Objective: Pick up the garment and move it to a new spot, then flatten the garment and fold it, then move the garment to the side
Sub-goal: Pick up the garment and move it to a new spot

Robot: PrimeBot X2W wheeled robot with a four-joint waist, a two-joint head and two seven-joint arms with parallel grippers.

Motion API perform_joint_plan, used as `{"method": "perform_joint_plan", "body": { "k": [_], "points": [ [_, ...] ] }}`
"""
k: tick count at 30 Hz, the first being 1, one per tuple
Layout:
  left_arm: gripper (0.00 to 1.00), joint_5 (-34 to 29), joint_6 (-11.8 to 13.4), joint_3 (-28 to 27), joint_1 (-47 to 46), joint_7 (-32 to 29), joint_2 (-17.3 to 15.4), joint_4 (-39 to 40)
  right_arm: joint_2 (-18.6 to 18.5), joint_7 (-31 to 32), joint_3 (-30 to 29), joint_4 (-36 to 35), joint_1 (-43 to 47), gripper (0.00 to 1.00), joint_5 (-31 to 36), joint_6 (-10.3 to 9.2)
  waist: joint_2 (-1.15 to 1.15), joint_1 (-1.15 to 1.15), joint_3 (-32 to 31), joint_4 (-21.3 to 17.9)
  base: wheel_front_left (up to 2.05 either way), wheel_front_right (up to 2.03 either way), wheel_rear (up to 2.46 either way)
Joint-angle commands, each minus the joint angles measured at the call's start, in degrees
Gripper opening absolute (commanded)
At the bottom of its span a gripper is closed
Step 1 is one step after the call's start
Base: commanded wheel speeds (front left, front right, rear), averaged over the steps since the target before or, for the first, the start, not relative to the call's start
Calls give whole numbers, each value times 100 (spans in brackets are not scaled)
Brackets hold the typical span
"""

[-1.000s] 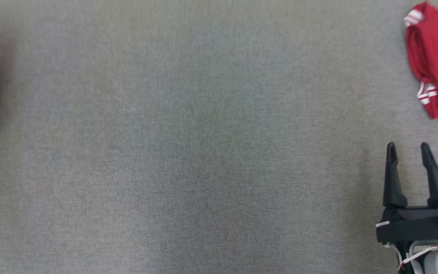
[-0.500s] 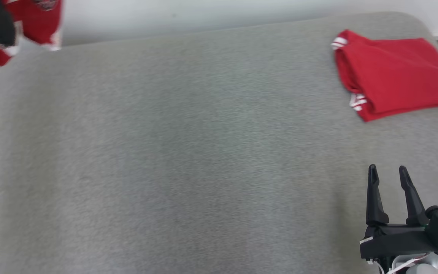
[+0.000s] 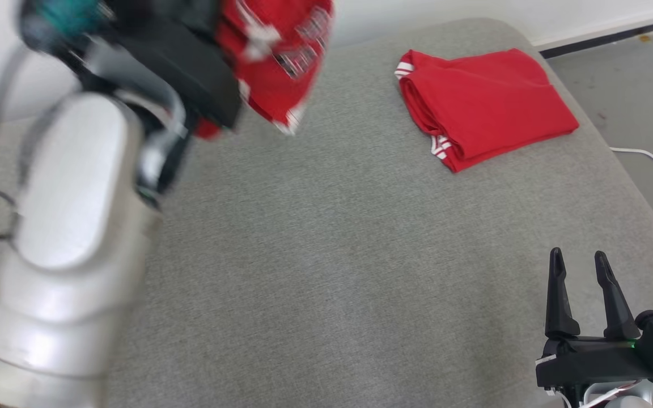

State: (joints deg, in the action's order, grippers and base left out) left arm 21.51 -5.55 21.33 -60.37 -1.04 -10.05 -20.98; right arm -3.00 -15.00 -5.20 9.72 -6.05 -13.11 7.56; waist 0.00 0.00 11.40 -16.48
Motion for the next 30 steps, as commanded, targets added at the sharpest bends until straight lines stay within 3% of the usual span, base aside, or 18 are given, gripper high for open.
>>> {"method": "perform_joint_plan", "body": {
  "k": [1,6,11,13,15,24,30],
  "points": [
    [0,64,55,28,257,59,47,27,16,-21,11,-18,4,100,-52,-13,0,0,29,-34,0,0,0],
    [0,148,204,199,1102,196,252,-59,14,-14,66,-3,-37,100,-140,-13,0,0,112,45,0,0,0],
    [0,63,313,425,1960,397,222,-389,14,-14,144,20,-86,100,-166,-13,0,0,183,131,0,0,0],
    [6,29,326,461,2089,451,207,-473,14,-13,153,23,-95,100,-164,-13,0,0,189,153,0,0,0],
    [97,60,339,514,2301,521,209,-636,13,-14,149,28,-108,100,-150,-13,0,0,195,209,0,0,0],
    [100,0,450,531,2580,1071,168,-746,14,-13,119,56,22,100,4,-13,0,0,-163,616,0,0,0],
    [100,40,612,378,2866,1184,-108,-383,13,-13,145,69,116,100,113,-13,0,0,-442,985,0,0,0]
  ]
}}
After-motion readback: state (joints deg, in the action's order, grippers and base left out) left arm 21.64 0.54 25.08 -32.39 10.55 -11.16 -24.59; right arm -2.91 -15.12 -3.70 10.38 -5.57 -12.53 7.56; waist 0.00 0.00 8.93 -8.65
